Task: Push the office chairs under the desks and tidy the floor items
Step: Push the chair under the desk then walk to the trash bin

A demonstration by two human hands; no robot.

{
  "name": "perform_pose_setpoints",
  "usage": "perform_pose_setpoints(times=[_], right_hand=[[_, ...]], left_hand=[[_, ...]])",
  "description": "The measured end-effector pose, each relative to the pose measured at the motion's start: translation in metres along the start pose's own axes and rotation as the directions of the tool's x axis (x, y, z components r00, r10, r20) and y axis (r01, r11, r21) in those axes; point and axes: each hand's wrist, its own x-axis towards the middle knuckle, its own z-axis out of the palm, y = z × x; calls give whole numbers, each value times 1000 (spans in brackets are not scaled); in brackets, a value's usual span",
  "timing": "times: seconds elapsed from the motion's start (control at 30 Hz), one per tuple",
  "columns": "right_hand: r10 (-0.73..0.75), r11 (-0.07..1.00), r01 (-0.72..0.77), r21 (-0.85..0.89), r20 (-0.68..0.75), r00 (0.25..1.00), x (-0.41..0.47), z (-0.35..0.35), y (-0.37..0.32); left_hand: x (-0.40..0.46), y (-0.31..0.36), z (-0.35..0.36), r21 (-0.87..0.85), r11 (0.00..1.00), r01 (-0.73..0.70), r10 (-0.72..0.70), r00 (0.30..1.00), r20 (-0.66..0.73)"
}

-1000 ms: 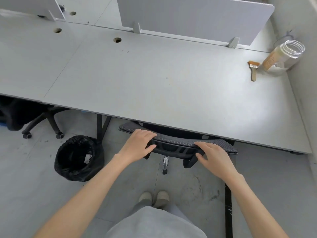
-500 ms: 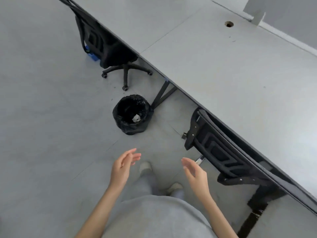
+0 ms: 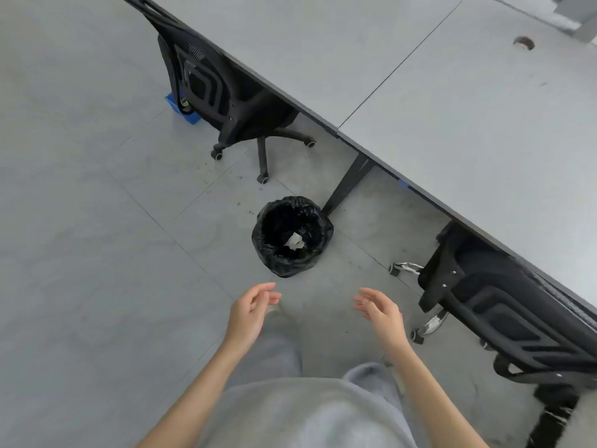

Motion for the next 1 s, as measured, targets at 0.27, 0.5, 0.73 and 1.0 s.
perform_pose_setpoints(times=[0.27, 0.5, 0.73, 1.0], right_hand=[[175, 973, -166, 163, -47, 983, 78, 90, -40], [406, 870, -367, 329, -55, 912, 172, 135, -12], [508, 802, -409, 435, -138, 850, 229, 190, 16], [607, 669, -352, 655, -207, 768, 293, 286, 49]], left_hand=[[144, 35, -66, 325, 945, -28, -22, 988, 152], [243, 1, -52, 467, 884, 3, -111, 973, 203], [329, -37, -67, 537, 841, -63, -170, 912, 373], [449, -63, -97, 626, 774, -98, -218, 887, 408]])
